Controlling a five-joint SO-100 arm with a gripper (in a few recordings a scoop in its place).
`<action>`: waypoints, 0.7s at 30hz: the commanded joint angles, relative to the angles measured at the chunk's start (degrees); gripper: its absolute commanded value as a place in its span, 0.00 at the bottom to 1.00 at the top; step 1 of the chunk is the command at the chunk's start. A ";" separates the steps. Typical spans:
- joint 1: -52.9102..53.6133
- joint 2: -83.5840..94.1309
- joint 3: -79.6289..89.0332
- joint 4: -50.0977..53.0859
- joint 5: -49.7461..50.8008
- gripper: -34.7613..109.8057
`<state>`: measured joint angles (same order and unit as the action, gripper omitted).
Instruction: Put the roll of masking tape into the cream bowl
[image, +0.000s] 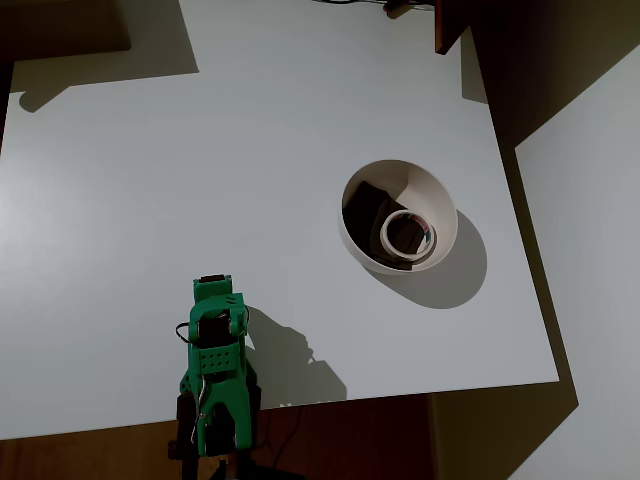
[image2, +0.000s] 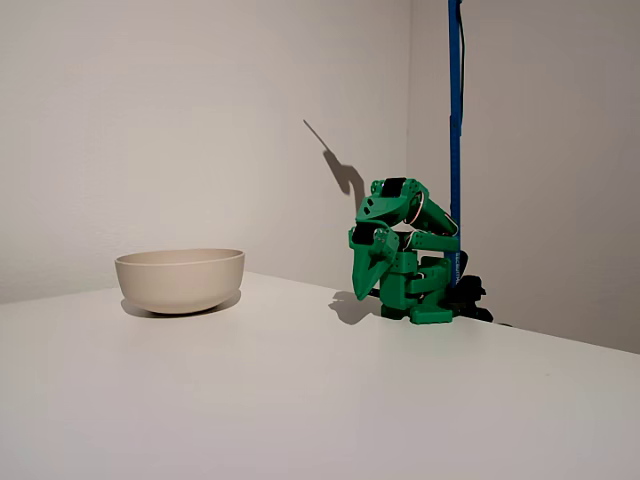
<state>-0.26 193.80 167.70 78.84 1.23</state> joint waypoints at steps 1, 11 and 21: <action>-0.18 0.44 -0.79 0.35 0.35 0.18; 0.53 0.44 -0.79 0.35 1.05 0.20; 0.53 0.44 -0.79 0.35 1.05 0.18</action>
<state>0.00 193.80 167.70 78.84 1.67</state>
